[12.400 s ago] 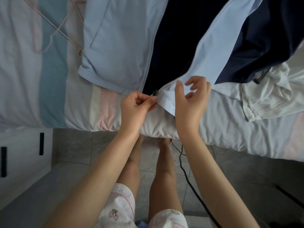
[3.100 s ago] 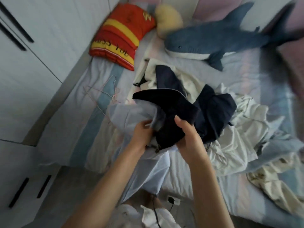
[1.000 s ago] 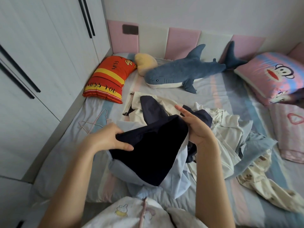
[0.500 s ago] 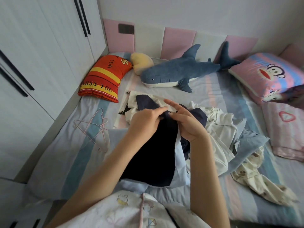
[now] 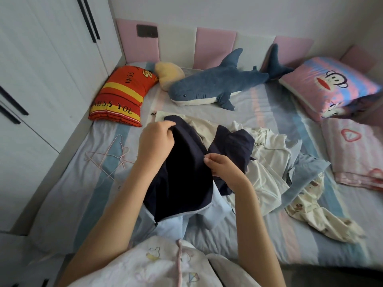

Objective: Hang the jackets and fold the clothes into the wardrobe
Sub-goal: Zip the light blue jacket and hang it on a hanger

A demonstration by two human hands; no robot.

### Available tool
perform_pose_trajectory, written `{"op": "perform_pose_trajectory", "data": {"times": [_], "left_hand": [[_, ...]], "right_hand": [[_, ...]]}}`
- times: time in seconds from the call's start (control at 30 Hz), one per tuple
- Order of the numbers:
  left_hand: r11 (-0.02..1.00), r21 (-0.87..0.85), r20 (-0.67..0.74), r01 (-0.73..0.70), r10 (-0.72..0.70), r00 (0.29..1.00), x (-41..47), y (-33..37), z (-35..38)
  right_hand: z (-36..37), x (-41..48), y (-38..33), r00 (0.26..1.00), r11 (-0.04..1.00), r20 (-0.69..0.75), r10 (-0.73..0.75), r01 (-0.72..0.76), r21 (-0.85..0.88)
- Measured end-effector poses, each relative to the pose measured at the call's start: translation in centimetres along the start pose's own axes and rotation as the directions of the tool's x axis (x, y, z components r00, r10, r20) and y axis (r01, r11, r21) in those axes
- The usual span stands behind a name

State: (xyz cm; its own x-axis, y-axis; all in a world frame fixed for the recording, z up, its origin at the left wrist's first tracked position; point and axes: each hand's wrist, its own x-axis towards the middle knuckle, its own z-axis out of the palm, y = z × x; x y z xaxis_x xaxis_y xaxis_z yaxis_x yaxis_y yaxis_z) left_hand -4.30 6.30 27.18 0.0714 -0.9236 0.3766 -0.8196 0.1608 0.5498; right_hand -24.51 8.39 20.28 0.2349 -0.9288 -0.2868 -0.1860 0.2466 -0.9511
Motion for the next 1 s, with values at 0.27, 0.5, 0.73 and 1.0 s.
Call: {"op": "perform_pose_trajectory", "data": {"times": [0.27,0.5,0.73,1.0], "left_hand": [[0.992,-0.09,-0.117,0.092,-0.103,0.988,-0.1,-1.7,-2.2],[0.967,-0.119,-0.164,0.224,-0.242,0.956,-0.6,-3.2,-3.2],[0.949,-0.13,-0.198,0.286,-0.307,0.931,-1.0,-4.4,-4.3],[0.948,-0.154,-0.181,0.277,-0.303,0.936,-1.4,-5.4,-4.2]], "right_hand": [[1.6,0.6,2.5,0.935,0.983,0.323,0.148,-0.175,0.056],[2.0,0.5,4.9,0.963,0.944,0.23,0.143,-0.202,0.262],[3.0,-0.7,4.6,0.926,0.858,0.375,0.049,-0.231,0.459],[3.4,0.0,4.3,0.928,0.81,0.337,0.159,-0.318,0.493]]}}
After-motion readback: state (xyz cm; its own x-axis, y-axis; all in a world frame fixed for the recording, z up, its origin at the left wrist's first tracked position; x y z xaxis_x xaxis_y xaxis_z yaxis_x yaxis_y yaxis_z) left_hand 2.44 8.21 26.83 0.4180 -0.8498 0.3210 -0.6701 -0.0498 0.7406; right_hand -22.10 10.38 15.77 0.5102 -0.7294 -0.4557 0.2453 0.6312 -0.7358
